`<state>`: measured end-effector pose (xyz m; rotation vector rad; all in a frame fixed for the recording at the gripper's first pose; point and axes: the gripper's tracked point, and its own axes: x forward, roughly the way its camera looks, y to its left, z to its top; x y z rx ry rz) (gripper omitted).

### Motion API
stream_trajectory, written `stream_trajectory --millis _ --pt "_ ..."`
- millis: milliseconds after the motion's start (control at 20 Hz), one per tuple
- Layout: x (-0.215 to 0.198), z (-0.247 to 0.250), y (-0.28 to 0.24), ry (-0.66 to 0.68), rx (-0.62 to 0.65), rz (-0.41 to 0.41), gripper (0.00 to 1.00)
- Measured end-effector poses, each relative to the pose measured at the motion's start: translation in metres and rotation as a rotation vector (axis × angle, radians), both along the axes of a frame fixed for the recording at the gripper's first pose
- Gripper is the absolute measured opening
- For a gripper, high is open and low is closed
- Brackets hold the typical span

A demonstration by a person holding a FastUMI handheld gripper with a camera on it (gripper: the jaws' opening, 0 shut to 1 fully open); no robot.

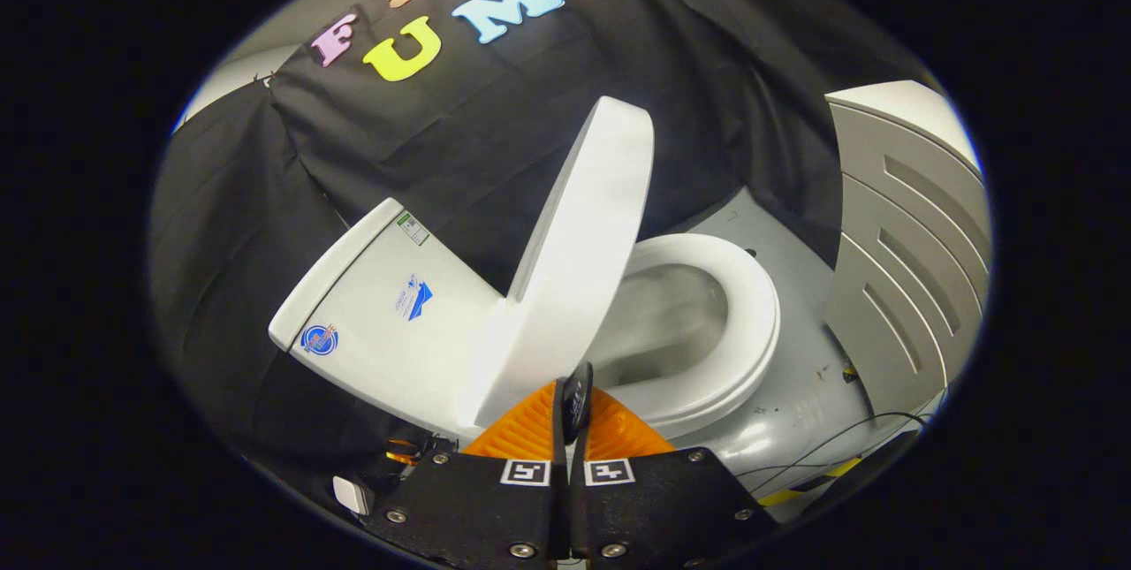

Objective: Open the toilet lid.

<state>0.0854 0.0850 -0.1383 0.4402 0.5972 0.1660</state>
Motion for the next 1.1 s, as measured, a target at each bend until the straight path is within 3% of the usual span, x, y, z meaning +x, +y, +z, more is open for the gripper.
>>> stream_trajectory --millis 250,1100 --pt "0.002 0.023 0.021 -0.09 -0.15 0.031 0.0" --pt "0.014 0.093 0.11 -0.303 -0.46 0.086 0.0"
